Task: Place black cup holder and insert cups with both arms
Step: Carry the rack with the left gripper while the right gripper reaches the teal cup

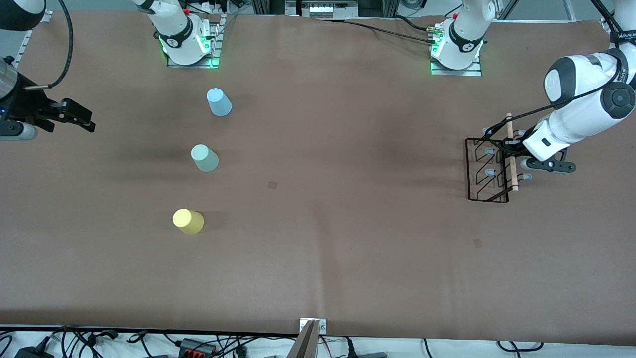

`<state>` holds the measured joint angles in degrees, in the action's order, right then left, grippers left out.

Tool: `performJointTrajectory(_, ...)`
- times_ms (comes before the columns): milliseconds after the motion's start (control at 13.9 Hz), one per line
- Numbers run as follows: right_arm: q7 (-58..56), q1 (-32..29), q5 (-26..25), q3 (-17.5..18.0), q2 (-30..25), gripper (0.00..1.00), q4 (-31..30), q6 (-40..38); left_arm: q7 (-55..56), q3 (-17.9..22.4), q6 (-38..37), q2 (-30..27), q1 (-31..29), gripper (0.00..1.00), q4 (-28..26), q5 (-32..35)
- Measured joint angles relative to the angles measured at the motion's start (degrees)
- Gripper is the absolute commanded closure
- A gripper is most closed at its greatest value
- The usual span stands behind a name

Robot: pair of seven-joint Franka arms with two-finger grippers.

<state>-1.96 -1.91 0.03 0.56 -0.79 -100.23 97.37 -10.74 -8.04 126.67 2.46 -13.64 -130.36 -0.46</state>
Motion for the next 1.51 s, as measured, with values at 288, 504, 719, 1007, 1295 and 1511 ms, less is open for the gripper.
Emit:
performJointTrajectory(288, 1.87, 2.41, 0.03, 0.29, 6.22, 0.0, -1.23, 1.56, 5.45, -8.96, -12.06, -0.39, 0.55, 1.0, 7.36, -0.79)
performJointTrajectory(504, 7.57, 8.24, 0.03, 0.54, 12.54, 0.0, -1.77, 4.48, 15.08, -18.92, -22.74, 1.42, 1.85, 1.0, 19.8, -1.01)
performJointTrajectory(719, 13.17, 13.32, 0.02, 0.74, 16.16, 0.0, -5.99, 11.48, 25.1, -25.93, -26.02, 7.42, 4.69, 1.0, 29.41, -1.42)
performJointTrajectory(1007, 17.56, 14.61, 0.02, 0.64, 17.27, 0.0, -11.81, 17.01, 42.14, -27.73, -23.61, 16.13, 16.89, 1.0, 35.46, -1.55)
performJointTrajectory(1295, 18.04, 14.55, 0.2, 0.33, 17.64, 0.0, -15.23, 17.46, 53.29, -27.7, -14.78, 23.09, 27.72, 1.0, 37.29, 1.08)
performJointTrajectory(1511, 18.21, 14.56, 2.74, 0.32, 18.66, 0.0, -16.14, 18.69, 53.9, -27.62, -11.59, 26.87, 29.78, 0.99, 38.89, 3.07)
